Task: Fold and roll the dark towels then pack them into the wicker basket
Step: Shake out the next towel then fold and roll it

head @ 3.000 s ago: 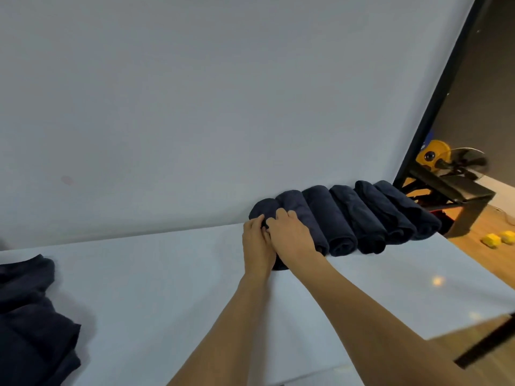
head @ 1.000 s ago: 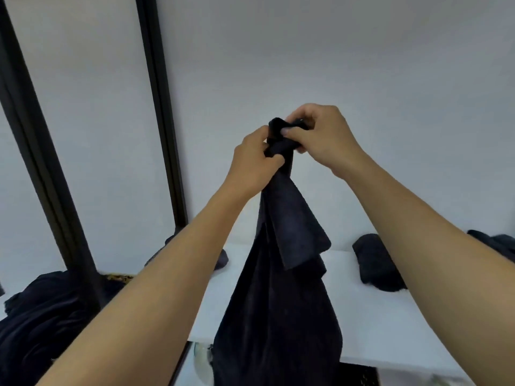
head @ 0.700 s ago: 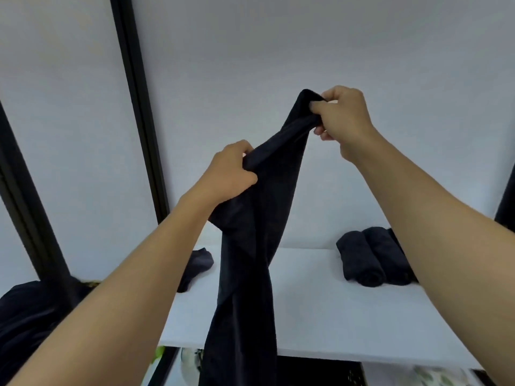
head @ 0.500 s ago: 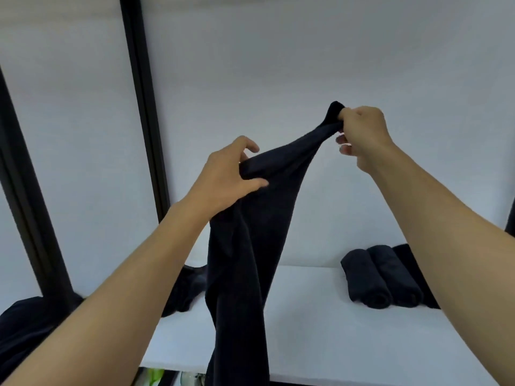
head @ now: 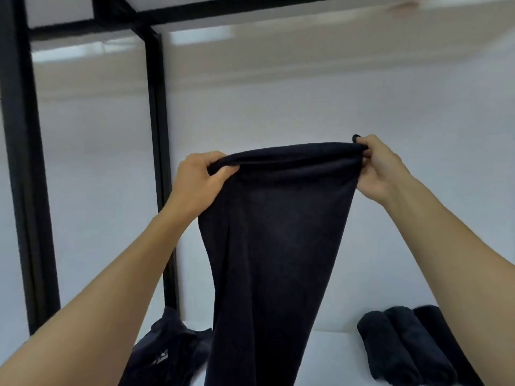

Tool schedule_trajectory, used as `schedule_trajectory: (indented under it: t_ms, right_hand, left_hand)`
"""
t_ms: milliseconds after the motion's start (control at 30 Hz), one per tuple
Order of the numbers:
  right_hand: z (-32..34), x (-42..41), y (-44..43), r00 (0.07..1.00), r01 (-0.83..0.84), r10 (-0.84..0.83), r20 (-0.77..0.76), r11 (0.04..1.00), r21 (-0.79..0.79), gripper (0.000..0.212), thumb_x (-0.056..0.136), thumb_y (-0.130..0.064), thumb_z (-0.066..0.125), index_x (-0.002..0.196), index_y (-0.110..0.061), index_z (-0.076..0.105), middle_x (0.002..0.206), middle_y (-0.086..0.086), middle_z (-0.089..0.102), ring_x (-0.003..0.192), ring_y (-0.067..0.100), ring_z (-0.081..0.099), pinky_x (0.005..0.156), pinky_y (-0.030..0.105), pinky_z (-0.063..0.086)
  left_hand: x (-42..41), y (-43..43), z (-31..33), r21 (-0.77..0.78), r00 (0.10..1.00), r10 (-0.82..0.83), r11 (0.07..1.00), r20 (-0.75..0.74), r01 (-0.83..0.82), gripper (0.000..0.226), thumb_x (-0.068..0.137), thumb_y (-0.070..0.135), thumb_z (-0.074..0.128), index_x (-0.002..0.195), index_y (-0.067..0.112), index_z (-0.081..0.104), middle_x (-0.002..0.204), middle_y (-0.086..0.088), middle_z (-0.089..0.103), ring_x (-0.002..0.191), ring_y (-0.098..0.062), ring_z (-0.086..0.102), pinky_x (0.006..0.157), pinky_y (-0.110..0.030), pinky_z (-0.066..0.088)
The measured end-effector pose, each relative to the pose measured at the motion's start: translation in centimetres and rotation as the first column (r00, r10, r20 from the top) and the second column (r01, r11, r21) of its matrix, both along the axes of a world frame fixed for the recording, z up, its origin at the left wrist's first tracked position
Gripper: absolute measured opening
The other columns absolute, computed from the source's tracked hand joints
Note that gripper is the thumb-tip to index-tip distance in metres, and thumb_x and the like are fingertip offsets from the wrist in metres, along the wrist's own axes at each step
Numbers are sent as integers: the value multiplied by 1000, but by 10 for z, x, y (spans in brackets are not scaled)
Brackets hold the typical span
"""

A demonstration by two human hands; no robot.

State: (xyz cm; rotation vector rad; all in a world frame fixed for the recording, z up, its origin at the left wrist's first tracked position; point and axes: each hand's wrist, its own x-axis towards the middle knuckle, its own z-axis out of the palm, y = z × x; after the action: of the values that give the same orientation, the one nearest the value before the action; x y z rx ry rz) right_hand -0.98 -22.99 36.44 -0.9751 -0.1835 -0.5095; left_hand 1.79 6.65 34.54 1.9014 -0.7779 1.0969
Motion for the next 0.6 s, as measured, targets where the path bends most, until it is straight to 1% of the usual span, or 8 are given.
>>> schedule_trajectory:
  t_ms: [133,233,300,367,433,500,567,600]
  right_hand:
    - [8,-1,-7,989,-100,115,94,982,-158,20,94,-15,60,111,-7,66,93,3,70,84,15,66,76,26,56]
    - [12,-1,-8,986,44,7,165,951,-306,30,93,-2,57,122,-5,63,115,8,70,101,18,67,79,27,57]
    - [19,2,-8,971,193,-113,211,890,-412,30,90,3,60,118,-6,66,110,7,72,98,16,70,77,26,56]
    - [30,7,-9,954,295,-203,222,776,-558,25,89,4,60,111,-6,69,101,6,74,88,15,71,72,25,55]
    - [48,19,-12,930,362,-300,212,649,-669,18,90,0,60,104,-5,71,96,8,72,83,17,68,69,27,54]
    - [69,34,-19,909,397,-358,214,583,-709,15,90,-3,61,101,-7,70,94,8,71,83,19,68,70,29,54]
    - [92,49,-27,892,433,-382,244,562,-705,13,90,-5,62,101,-8,69,92,5,71,81,18,67,66,29,54]
    - [103,57,-32,876,463,-400,268,547,-697,11,90,-7,64,100,-8,68,89,3,69,77,16,65,61,27,51]
  left_hand:
    - [19,16,29,22,995,97,995,-3,-96,20,98,20,56,79,18,62,63,6,54,55,-5,47,53,-17,36]
    - [31,27,45,136,960,269,951,77,-277,11,95,23,58,90,15,62,74,2,60,68,-16,56,64,-30,45]
    - [40,29,54,281,867,446,822,224,-496,13,92,24,58,93,13,64,84,-3,62,72,-27,59,65,-40,49]
    - [50,23,62,344,735,576,650,358,-677,16,91,21,58,89,7,65,93,-8,55,62,-30,52,56,-37,43]
    - [60,9,76,331,671,664,584,331,-741,17,91,12,51,85,2,63,91,-11,46,52,-28,40,50,-33,31]
    - [79,-3,97,240,751,651,716,107,-655,18,90,0,44,88,0,62,82,-12,52,56,-31,48,50,-34,35]
    - [100,-12,122,-71,921,300,942,-249,-327,24,92,-5,43,100,3,64,79,-14,65,60,-34,66,54,-34,53]
    - [109,-16,135,-266,945,65,951,-321,-156,27,93,-6,44,110,5,63,88,-14,68,61,-34,70,57,-34,58]
